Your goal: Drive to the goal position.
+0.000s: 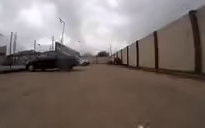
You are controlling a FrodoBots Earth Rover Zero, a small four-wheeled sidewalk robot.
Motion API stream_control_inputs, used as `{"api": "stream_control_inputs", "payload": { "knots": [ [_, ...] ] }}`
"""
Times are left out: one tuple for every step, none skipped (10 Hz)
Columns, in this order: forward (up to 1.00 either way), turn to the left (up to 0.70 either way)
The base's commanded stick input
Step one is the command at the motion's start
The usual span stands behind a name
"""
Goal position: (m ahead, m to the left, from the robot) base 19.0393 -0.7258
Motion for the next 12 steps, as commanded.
{"api": "stream_control_inputs", "payload": {
  "knots": [
    [0.5, 0.0],
    [0.5, 0.0],
    [0.5, 0.0],
    [0.5, 0.0],
    [0.5, 0.0],
    [0.5, 0.0],
    [0.5, 0.0],
    [0.5, 0.0],
    [0.5, 0.0],
    [0.5, 0.0],
    [0.5, 0.0],
    [0.5, 0.0]
  ]
}}
